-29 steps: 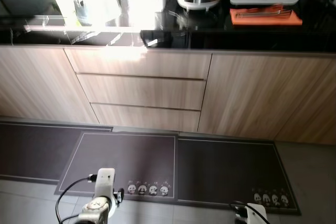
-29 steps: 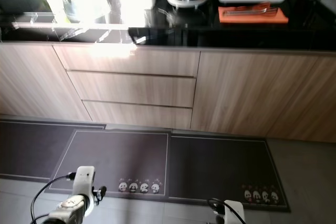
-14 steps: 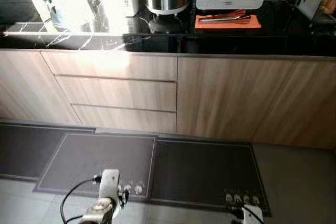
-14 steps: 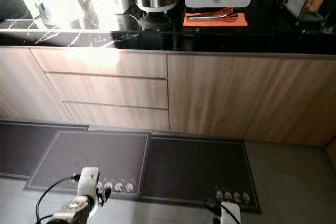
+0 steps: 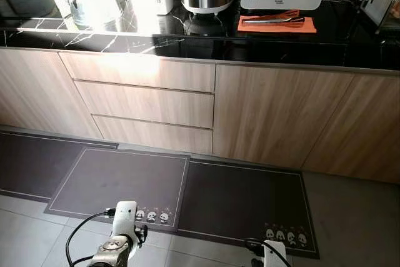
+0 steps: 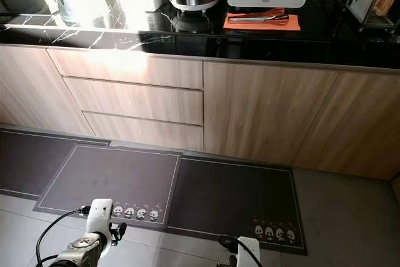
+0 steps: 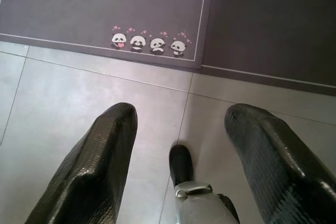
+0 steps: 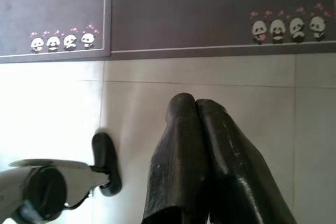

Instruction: Kitchen organization

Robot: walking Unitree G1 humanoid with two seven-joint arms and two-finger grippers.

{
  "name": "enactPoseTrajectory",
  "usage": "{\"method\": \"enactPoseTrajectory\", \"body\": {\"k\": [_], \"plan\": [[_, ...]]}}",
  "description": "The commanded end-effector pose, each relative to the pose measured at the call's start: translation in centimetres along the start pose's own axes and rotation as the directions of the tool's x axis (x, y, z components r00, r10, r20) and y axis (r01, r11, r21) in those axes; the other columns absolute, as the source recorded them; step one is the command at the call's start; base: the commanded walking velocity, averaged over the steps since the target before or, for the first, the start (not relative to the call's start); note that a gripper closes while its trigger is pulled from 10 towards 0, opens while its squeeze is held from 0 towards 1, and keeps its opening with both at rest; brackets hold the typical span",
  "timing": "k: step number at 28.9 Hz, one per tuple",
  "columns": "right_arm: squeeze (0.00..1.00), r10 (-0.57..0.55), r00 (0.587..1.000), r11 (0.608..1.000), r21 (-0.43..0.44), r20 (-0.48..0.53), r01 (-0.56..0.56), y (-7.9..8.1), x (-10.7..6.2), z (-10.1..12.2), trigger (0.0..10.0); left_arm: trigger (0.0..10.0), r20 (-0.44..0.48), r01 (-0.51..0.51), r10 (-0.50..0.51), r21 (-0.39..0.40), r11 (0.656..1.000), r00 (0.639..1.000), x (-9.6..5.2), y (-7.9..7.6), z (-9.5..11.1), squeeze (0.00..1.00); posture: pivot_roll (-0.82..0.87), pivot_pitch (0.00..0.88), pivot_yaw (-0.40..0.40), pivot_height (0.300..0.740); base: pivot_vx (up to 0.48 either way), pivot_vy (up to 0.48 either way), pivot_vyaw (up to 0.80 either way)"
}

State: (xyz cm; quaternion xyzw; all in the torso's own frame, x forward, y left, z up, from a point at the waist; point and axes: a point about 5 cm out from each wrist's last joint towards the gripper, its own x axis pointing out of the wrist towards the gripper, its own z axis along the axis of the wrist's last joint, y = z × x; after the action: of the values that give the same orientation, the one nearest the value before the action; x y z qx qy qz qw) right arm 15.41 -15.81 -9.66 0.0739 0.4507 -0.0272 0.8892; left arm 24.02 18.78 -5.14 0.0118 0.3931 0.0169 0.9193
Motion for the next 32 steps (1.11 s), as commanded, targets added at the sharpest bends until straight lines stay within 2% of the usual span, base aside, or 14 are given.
{"method": "enactPoseTrajectory", "body": {"k": [1,17,23,29,32], "plan": [[0.00,-0.002,1.000,1.000,0.005,-0.009,0.002,-0.10,-0.04,-0.17,10.0,10.0,-0.020,-0.006,0.006,0.001,1.000,1.000,-0.05,0.36,-0.29,0.00,-0.08,0.000,0.037,0.740,0.000,0.000,0.00],[0.00,0.004,0.999,1.000,-0.002,-0.041,-0.004,-0.09,-0.06,-0.52,10.0,10.0,-0.023,-0.001,0.002,0.004,1.000,1.000,-0.14,0.55,-0.65,0.00,-0.07,0.000,0.040,0.740,0.000,0.000,-0.73],[0.00,0.002,0.999,1.000,-0.003,-0.041,-0.002,-0.13,-0.05,-0.48,10.0,10.0,-0.018,-0.011,0.012,0.056,0.998,1.000,-0.13,0.70,-0.48,0.00,-0.07,0.000,0.042,0.740,0.000,0.000,-0.77],[0.00,0.001,0.999,1.000,-0.003,-0.041,-0.001,-0.16,-0.05,-0.46,10.0,10.0,-0.018,-0.013,0.014,0.050,0.999,1.000,-0.11,0.75,-0.38,0.00,-0.07,0.000,0.042,0.740,0.000,-0.431,-0.77],[0.00,0.000,0.999,1.000,-0.004,-0.041,0.000,-0.17,-0.05,-0.47,10.0,10.0,-0.015,-0.009,0.010,0.048,0.999,1.000,-0.09,0.68,-0.27,0.00,-0.07,0.000,0.042,0.740,0.000,0.000,-0.77]]}}
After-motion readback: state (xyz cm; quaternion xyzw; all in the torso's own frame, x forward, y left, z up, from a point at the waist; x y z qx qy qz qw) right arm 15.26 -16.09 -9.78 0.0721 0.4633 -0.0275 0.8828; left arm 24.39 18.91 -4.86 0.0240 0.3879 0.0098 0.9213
